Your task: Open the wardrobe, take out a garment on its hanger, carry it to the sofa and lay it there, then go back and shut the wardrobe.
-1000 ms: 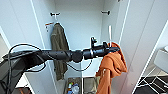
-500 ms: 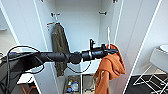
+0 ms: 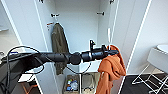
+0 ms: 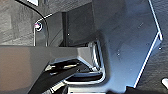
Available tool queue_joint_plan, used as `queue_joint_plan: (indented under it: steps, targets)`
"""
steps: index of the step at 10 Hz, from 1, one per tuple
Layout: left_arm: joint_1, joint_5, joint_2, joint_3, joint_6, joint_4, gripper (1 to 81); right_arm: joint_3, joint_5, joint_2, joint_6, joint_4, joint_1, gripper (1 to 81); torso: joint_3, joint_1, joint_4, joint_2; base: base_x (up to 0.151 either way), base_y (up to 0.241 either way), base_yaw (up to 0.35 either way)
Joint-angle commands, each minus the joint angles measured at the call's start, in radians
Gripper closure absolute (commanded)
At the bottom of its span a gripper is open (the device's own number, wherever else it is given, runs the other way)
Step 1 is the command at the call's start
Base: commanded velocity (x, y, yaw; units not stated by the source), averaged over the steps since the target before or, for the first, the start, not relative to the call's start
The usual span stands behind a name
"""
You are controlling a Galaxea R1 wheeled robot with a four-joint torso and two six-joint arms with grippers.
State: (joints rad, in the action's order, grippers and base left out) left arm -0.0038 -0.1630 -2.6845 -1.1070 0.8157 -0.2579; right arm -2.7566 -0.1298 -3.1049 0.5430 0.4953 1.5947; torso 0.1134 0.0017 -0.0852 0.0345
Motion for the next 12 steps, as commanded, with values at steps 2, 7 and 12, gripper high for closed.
queue_joint_plan:
  steps: [2, 7, 12]
  targets:
    - [-0.178, -0.089, 0.006, 0.024, -0.018, 0.049, 81.1, 0.011, 0.044, -0.016, -0.006, 0.008, -0.032, 1.0, 0.000, 0.000, 0.000, 0.000, 0.000, 0.000, 0.000]
    - [-0.054, -0.022, 0.112, 0.111, -0.017, 0.205, 81.1, 0.011, 0.044, -0.013, -0.006, 0.008, -0.034, 1.0, 0.000, 0.000, 0.000, 0.000, 0.000, 0.000, 0.000]
    - [-0.046, -0.015, 0.167, 0.150, -0.013, 0.216, 81.1, 0.011, 0.044, -0.011, -0.005, 0.008, -0.035, 1.0, 0.000, 0.000, 0.000, 0.000, 0.000, 0.000, 0.000]
